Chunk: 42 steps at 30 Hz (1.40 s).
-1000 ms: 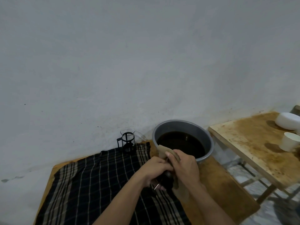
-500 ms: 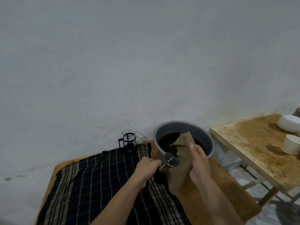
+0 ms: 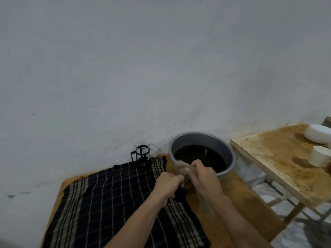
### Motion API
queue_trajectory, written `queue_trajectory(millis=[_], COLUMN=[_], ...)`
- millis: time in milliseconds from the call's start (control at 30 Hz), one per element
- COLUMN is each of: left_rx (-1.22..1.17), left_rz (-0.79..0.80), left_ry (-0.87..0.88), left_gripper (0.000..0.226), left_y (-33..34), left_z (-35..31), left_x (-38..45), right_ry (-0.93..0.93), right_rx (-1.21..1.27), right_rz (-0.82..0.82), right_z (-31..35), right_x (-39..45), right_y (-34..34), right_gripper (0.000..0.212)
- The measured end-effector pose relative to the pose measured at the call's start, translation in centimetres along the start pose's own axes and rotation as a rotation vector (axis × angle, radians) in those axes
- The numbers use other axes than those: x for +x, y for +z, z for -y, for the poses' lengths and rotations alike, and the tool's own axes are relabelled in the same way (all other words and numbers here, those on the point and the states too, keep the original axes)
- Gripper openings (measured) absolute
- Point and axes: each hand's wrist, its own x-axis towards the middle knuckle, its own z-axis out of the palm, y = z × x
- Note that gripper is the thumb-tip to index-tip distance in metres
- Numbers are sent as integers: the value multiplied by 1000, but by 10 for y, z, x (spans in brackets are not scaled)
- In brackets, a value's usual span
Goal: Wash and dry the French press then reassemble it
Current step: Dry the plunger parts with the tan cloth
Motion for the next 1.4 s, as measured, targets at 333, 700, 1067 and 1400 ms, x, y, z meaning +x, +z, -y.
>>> queue_trajectory(millis=[333, 700, 1067, 1400], left_rx=[-394, -188, -367, -692], left_rz=[28, 93, 90, 215], left_ry=[-176, -152, -223, -305], left_gripper=[14, 10, 8, 15], left_y=[-8, -1, -8, 0], left_z=[-4, 1, 24, 22], left_x=[-5, -1, 15, 13], right_ry=[395, 239, 764, 195], right_rx=[567, 3, 1123, 316], right_rz=[-191, 78, -47, -14], right_z=[11, 8, 2, 13], right_x=[13, -1, 8, -10], right_y=[-23, -4, -20, 2], right_gripper=[17, 15, 40, 28])
